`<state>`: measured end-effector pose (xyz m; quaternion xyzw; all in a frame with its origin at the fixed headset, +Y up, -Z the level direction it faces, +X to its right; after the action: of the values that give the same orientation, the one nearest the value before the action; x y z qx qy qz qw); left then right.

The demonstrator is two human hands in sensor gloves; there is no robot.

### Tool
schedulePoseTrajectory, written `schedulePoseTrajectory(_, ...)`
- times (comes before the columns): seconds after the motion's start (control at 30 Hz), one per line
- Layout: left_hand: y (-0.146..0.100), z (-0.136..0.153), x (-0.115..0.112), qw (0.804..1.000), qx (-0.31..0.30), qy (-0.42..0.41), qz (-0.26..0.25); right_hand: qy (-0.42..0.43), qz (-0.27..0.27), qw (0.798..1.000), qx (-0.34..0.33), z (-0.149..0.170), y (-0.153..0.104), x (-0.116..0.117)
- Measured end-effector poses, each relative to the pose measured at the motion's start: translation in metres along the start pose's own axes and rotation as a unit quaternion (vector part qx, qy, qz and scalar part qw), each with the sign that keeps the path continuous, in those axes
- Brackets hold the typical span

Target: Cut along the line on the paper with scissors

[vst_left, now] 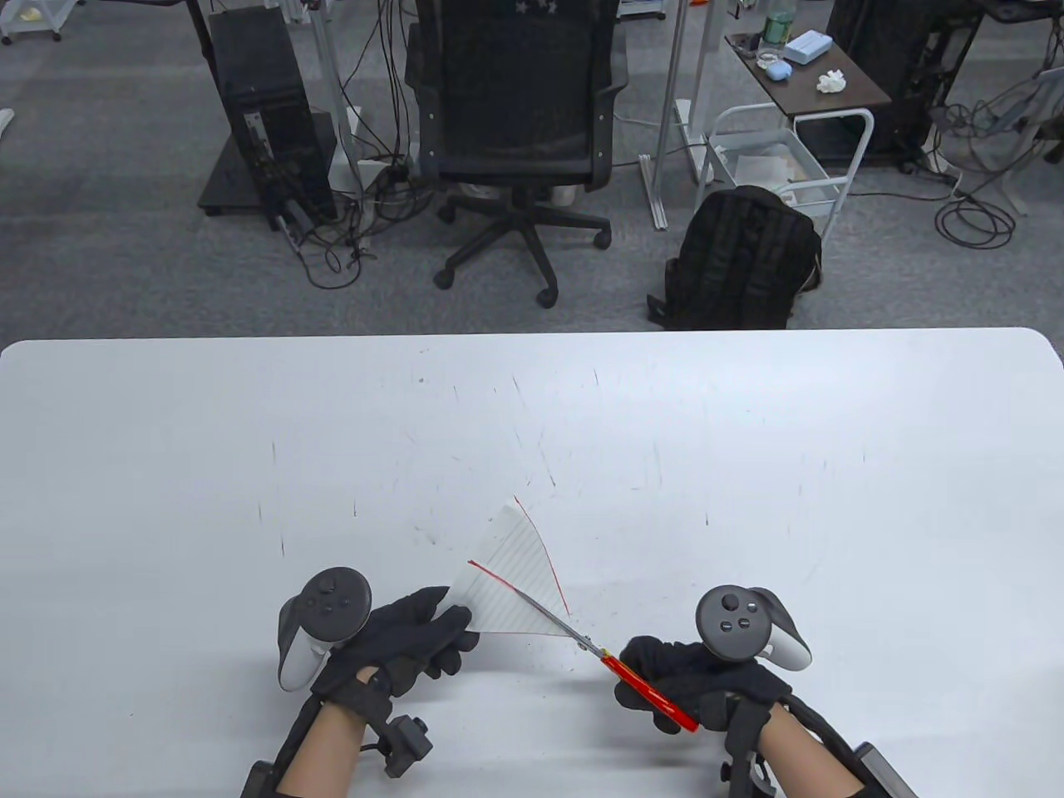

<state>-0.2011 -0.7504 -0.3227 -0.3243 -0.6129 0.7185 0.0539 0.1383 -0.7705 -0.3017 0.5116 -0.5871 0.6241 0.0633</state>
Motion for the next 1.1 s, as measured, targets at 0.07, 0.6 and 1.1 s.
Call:
schedulePoseTrajectory(0.07, 0.0, 0.0, -0.001, 1.0, -0.001, 0.002, 0.003, 0.006, -0.004, 1.0, -0.006, 0.0, 0.0, 0.001)
schedulePoseTrajectory(0.6, 0.002, -0.009, -0.016, 0.998, -0.024, 0.007, 0.049, -0.01, 0.009, 1.0, -0.023, -0.007, 0.0, 0.004)
schedulePoseTrajectory(1.1, 0.001, -0.01, -0.015, 0.999, -0.026, 0.008, 0.044, -0.02, 0.046, 0.998, -0.025, -0.008, 0.0, 0.002)
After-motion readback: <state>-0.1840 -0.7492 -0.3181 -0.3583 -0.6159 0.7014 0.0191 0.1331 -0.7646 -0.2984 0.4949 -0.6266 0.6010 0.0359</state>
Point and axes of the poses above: the tracker on the back of each hand, its own z axis roughly to the little-finger side, its own y axis roughly from the wrist to the fingertips, x = y × z, the point moved 2 cm from there along y, roughly from the wrist to the fingertips, and after that the axes turned 11 degrees about x, right-handed, at the moved point
